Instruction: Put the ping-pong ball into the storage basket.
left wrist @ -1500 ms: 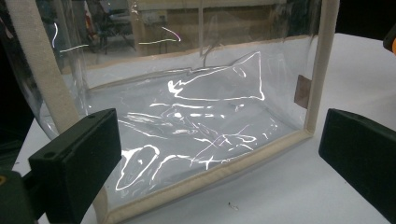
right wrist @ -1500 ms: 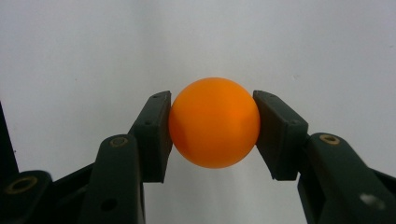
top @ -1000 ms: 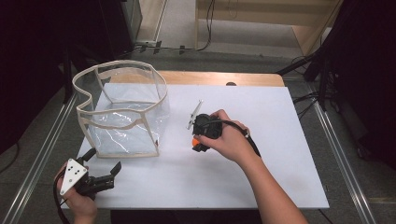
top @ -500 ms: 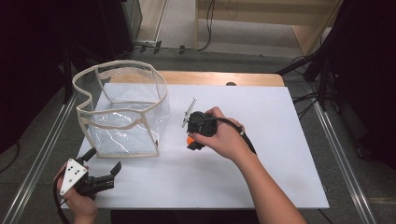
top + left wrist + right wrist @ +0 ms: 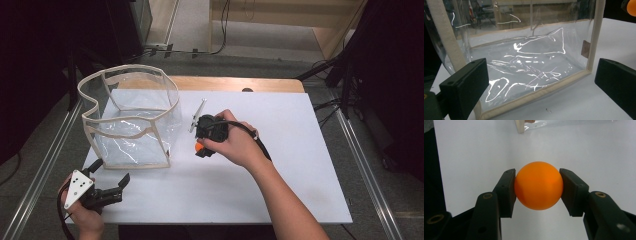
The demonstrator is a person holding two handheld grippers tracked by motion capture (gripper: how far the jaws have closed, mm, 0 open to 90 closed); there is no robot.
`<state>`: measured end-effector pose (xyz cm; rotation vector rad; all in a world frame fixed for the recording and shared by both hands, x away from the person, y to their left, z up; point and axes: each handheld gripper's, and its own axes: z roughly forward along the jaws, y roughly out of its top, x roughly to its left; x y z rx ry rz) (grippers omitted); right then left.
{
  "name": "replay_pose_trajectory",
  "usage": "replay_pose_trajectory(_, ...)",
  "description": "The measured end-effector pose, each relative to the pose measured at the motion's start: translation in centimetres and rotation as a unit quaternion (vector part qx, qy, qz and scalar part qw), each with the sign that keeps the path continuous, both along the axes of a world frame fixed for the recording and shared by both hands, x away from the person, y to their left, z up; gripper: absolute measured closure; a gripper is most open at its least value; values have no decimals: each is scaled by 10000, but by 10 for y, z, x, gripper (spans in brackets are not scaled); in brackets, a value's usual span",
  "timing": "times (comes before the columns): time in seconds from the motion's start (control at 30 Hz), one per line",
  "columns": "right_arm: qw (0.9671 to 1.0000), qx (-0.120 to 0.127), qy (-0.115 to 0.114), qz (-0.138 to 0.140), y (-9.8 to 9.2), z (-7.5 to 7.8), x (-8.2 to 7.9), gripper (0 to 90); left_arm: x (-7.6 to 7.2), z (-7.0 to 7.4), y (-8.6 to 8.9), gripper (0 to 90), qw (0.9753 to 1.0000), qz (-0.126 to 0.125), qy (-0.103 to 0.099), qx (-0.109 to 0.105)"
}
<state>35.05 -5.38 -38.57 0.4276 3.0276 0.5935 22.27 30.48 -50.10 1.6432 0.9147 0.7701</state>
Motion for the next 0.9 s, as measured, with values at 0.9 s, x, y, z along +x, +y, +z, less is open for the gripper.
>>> replay_pose_trajectory(0.9, 9997, 162, 66, 145, 9, 32, 12, 477, 0, 0, 0, 0, 10000, 1, 3, -11)
